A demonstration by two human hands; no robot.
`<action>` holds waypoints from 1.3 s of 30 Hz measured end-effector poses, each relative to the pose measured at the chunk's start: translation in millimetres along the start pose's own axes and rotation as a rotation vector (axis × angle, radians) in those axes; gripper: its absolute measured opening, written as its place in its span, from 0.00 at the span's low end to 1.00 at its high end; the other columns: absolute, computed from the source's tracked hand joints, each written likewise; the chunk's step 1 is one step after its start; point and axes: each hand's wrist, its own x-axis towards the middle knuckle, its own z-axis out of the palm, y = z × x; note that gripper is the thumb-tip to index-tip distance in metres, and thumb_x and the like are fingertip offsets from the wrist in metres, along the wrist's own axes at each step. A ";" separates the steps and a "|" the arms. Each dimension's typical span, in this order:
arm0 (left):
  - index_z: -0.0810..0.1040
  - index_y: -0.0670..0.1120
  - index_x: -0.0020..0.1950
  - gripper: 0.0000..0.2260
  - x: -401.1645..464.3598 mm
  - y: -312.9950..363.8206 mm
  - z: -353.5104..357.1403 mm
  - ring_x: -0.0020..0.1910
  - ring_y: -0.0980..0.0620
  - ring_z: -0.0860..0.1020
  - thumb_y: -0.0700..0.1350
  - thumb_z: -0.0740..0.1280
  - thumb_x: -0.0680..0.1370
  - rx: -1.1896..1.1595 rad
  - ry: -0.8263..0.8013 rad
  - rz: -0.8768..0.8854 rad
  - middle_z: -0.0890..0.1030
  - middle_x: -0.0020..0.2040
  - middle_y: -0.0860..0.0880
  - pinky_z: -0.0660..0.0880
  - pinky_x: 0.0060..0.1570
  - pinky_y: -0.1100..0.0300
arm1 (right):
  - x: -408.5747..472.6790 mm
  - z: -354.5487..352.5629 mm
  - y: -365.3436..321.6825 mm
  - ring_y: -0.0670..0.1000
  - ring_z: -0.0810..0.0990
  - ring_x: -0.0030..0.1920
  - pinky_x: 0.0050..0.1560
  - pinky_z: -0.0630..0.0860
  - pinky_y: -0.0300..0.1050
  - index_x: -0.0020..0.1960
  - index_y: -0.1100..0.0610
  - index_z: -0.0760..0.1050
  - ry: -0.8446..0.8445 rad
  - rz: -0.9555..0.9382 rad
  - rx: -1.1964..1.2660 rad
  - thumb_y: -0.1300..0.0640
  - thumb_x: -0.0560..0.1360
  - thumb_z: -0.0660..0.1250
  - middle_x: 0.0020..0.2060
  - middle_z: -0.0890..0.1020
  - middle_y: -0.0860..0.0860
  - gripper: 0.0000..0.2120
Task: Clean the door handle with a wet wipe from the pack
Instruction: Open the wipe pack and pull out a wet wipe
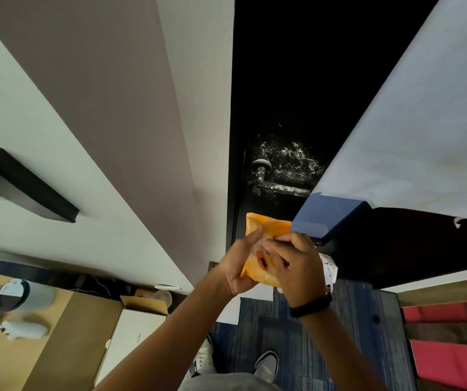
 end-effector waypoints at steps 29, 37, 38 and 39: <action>0.80 0.48 0.62 0.13 19.4 0.5 3.0 0.54 0.44 0.87 0.54 0.62 0.86 0.323 0.317 0.251 0.88 0.56 0.44 0.85 0.54 0.47 | -27.2 -3.9 3.4 0.55 0.80 0.41 0.41 0.75 0.44 0.56 0.57 0.87 0.066 -0.165 -0.157 0.56 0.79 0.70 0.40 0.82 0.53 0.10; 0.79 0.50 0.61 0.13 21.5 3.5 4.7 0.57 0.42 0.86 0.56 0.62 0.85 0.352 0.372 0.299 0.86 0.60 0.43 0.81 0.63 0.39 | -30.9 -7.7 3.1 0.53 0.79 0.41 0.44 0.71 0.40 0.60 0.58 0.85 0.064 -0.174 -0.132 0.56 0.80 0.70 0.41 0.82 0.53 0.12; 0.80 0.49 0.61 0.13 21.8 3.6 5.0 0.58 0.41 0.86 0.56 0.62 0.85 0.347 0.379 0.303 0.86 0.60 0.42 0.81 0.63 0.38 | -31.6 -6.7 3.5 0.54 0.79 0.41 0.43 0.72 0.40 0.61 0.59 0.85 0.064 -0.176 -0.128 0.57 0.79 0.72 0.41 0.81 0.53 0.12; 0.80 0.49 0.62 0.14 22.5 3.3 5.1 0.58 0.41 0.86 0.55 0.62 0.85 0.341 0.384 0.305 0.86 0.60 0.42 0.81 0.63 0.38 | -32.8 -5.4 3.5 0.54 0.79 0.41 0.42 0.73 0.42 0.61 0.59 0.85 0.067 -0.177 -0.124 0.57 0.79 0.72 0.41 0.81 0.53 0.12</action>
